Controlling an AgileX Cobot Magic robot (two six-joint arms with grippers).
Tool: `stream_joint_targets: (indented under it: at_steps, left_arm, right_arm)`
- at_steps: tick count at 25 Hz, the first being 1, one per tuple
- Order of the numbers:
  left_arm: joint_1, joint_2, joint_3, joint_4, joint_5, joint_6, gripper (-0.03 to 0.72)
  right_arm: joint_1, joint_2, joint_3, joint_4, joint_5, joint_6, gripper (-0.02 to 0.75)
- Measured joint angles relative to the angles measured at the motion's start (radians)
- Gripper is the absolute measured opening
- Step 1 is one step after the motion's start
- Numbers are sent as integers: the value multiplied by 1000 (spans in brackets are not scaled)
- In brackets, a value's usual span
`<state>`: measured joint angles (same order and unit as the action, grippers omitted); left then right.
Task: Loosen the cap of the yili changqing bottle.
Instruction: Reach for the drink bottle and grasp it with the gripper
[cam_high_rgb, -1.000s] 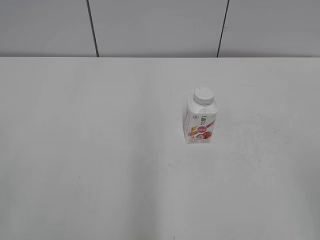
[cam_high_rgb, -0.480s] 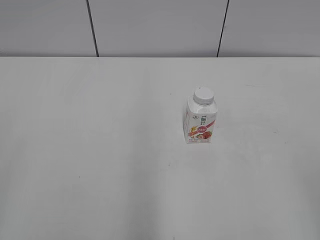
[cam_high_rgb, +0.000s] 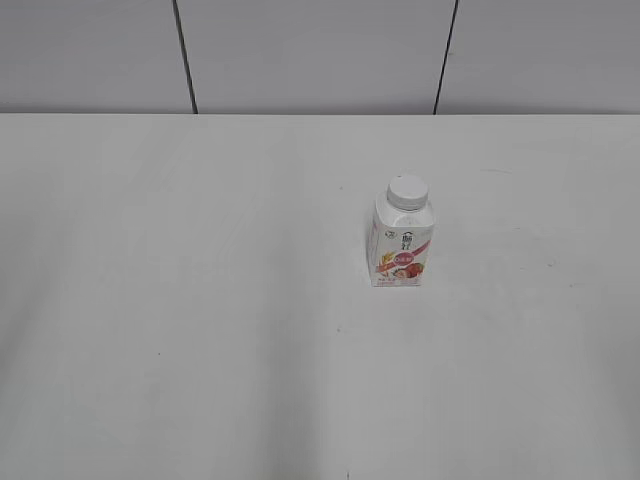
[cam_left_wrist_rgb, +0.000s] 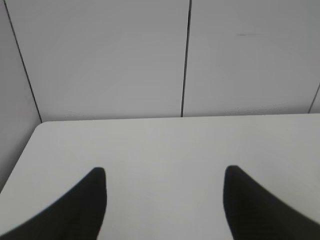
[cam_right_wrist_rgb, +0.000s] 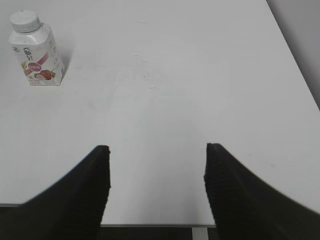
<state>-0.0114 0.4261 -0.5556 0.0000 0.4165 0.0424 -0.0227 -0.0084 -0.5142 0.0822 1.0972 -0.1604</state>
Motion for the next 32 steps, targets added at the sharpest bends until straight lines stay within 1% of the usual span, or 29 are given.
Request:
stream_joint_targets:
  at_steps: [4, 7, 10, 11, 13, 16, 20, 22, 27, 30, 32]
  left_arm:
    - [-45, 112, 0, 20, -150, 3, 457]
    - [-75, 171, 0, 0, -200, 4, 457]
    - [-80, 229, 0, -12, -228, 5, 457]
    - [-80, 250, 1, 0, -241, 5, 457]
    - [-80, 286, 16, 15, -318, 5, 455]
    - [-80, 348, 82, 79, -512, 2, 453]
    - [-80, 480, 171, 162, -755, -64, 452]
    - [-80, 533, 190, 216, -830, -105, 447]
    - [-80, 681, 192, 316, -973, -133, 445]
    - [-80, 773, 193, 435, -1102, -166, 435]
    - [-80, 845, 193, 536, -1182, -222, 431]
  right_arm:
    - [0, 0, 0, 0, 0, 0, 480]
    - [0, 0, 0, 0, 0, 0, 480]
    - [0, 0, 0, 0, 0, 0, 480]
    - [0, 0, 0, 0, 0, 0, 480]
    - [0, 0, 0, 0, 0, 0, 480]
    - [0, 0, 0, 0, 0, 0, 480]
    - [0, 0, 0, 0, 0, 0, 480]
    - [0, 0, 0, 1, 0, 0, 480]
    - [0, 0, 0, 0, 0, 0, 480]
    - [0, 0, 0, 0, 0, 0, 480]
    - [0, 0, 0, 0, 0, 0, 480]
